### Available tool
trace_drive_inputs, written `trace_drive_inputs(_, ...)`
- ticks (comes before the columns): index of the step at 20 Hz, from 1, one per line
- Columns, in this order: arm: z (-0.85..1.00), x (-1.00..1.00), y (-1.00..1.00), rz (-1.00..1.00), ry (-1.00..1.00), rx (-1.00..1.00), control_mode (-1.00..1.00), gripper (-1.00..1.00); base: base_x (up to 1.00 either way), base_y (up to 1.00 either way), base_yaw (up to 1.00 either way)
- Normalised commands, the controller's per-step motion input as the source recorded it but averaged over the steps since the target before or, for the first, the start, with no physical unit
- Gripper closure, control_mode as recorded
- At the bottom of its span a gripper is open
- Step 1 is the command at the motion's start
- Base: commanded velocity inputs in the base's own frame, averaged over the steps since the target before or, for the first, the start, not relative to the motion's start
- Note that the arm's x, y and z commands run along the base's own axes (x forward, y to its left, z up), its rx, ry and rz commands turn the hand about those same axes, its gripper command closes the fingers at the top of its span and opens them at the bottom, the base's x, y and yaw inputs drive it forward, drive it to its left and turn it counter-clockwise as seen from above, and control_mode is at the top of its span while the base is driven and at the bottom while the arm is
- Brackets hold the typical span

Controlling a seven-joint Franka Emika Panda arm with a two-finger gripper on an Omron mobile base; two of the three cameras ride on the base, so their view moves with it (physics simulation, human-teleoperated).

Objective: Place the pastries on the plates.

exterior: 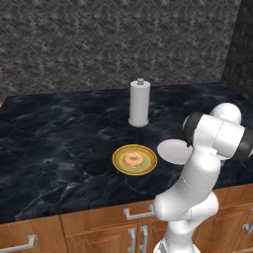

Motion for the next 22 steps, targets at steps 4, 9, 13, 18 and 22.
trace_drive_inputs(4,0.3,0.0,0.0,0.0,-0.01,0.0,-1.0,1.0,0.0,0.0,0.0)
trace_drive_inputs(9,0.87,0.0,0.12,0.0,0.0,0.0,-1.0,1.0,0.0,0.0,0.0)
trace_drive_inputs(13,0.5,0.23,0.62,0.0,-0.02,-0.02,-1.0,1.0,0.0,0.0,0.0)
trace_drive_inputs(18,0.09,0.27,0.72,0.0,-0.01,0.0,-1.0,1.0,0.0,0.0,0.0)
trace_drive_inputs(22,0.0,0.45,0.48,0.0,0.01,0.0,-1.0,1.0,0.0,0.0,0.0)
